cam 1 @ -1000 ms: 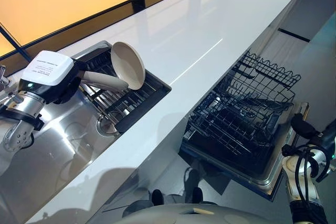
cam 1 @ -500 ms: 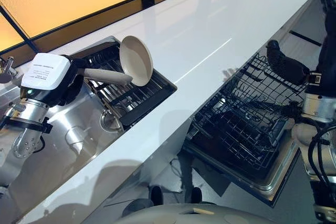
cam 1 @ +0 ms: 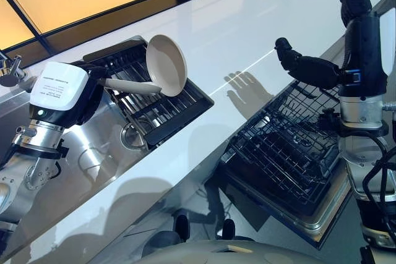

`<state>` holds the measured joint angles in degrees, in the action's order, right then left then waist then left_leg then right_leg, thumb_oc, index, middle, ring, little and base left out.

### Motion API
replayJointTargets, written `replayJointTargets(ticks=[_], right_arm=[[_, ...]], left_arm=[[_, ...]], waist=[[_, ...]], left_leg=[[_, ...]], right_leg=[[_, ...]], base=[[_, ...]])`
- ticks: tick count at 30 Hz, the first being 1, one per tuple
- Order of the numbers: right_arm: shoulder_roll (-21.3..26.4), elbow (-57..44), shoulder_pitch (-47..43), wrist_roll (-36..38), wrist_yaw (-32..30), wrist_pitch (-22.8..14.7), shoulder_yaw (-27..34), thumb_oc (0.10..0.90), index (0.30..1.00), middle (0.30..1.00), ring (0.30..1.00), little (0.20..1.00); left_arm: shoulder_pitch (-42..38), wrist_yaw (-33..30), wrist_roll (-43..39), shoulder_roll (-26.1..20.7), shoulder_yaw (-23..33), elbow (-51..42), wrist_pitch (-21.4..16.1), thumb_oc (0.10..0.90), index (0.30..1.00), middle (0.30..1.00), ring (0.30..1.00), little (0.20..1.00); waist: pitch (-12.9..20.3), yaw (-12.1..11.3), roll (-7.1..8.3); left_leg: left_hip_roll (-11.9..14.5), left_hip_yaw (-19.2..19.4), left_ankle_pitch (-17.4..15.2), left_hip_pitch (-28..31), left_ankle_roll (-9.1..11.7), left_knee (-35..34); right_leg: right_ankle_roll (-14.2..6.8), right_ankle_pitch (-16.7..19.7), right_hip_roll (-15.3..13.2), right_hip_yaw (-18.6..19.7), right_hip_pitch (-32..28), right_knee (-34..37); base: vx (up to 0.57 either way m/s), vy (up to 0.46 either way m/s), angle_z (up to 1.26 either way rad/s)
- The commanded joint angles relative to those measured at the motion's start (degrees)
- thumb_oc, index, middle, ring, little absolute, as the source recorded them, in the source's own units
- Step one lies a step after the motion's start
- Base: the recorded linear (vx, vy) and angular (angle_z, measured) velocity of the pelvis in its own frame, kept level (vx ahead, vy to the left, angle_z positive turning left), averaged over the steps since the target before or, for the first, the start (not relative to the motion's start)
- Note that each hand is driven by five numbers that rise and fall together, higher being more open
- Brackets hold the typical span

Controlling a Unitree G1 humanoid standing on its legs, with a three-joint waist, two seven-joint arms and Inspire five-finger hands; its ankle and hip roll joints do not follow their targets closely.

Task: Pick up plates and place into dishwasher.

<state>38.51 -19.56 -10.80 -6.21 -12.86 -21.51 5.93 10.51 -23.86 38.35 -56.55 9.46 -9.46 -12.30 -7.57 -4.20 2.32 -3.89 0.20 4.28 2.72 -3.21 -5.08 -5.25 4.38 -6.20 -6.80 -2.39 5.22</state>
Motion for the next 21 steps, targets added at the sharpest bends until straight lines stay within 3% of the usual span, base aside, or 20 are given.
replayJointTargets(ticks=[1,8,21], right_arm=[[6.07,-3.8,-8.33,4.04,-0.74,-2.55,-1.82,0.8,0.9,0.9,0.9,0.9],[6.18,-2.46,-9.93,4.25,-0.65,-2.15,-4.07,0.8,0.9,0.9,0.9,0.9],[5.97,-0.67,-9.14,4.62,0.98,-2.47,-3.45,0.8,0.9,0.9,0.9,0.9]], left_arm=[[-18.34,-9.51,-3.84,-0.55,12.93,-9.8,-2.02,0.1,0.3,0.3,0.3,0.2],[-17.51,4.09,-9.79,-1.68,9.82,-8.65,-6.42,0.1,0.3,0.3,0.3,0.2],[-17.18,12.3,-14.76,-2.58,9.81,-5.92,-10.01,0.1,0.3,0.3,0.3,0.2]], waist=[[6.46,1.23,-3.46],[5.98,0.15,-3.96],[5.59,0.09,-4.56]], left_leg=[[-1.51,-0.82,-7.73,3.4,1.37,0.08],[-1.56,-1.33,-7.84,3.64,1.4,0.18],[-1.63,-1.58,-7.67,3.71,1.11,0.22]], right_leg=[[0.8,-8.43,5.93,-2.73,-1.79,-5.24],[0.86,-8.91,6.05,-4.26,-2.83,-4.77],[1.17,-9.17,6.31,-4.61,-3.14,-4.75]], base=[[-0.02,-0.037,0.17],[0.0,-0.021,0.06],[0.0,-0.002,0.0]])
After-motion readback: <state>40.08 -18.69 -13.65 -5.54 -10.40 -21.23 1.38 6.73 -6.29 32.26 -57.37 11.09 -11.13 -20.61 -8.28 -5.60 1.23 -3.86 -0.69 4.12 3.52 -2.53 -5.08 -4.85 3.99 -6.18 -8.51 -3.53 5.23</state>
